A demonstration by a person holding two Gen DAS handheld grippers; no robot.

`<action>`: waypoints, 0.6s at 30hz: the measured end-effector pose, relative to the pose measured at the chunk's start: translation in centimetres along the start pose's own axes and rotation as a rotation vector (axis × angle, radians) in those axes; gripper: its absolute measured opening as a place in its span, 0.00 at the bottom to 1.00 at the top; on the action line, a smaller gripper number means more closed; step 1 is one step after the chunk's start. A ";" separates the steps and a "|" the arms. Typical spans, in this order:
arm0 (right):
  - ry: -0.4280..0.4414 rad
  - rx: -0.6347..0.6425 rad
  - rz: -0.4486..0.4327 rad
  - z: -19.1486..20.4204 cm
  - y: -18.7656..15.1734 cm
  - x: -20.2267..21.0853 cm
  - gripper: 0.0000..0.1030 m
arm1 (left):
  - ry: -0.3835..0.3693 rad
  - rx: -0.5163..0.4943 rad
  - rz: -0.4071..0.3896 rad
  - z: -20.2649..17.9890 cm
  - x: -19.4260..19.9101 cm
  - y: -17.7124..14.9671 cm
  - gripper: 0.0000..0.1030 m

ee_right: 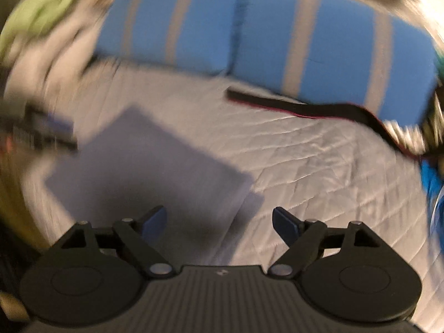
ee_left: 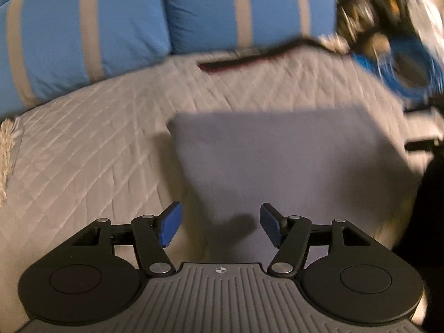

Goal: Fold clothes

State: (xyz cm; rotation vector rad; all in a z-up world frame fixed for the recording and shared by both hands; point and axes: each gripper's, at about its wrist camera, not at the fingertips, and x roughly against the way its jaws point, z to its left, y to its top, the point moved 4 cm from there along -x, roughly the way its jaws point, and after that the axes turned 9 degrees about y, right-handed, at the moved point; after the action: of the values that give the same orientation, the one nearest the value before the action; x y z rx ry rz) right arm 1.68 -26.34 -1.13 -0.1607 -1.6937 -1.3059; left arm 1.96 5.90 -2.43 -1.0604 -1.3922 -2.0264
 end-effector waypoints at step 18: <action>-0.085 0.244 0.049 0.7 0.0 0.4 0.73 | 0.063 0.047 -0.040 2.1 0.9 -0.8 0.86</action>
State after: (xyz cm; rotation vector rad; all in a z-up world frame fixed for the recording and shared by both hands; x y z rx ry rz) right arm 1.02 -25.94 -0.80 -0.1146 -1.8944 -1.0589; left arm 1.52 8.22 -1.76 -0.9477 -1.4316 -2.0273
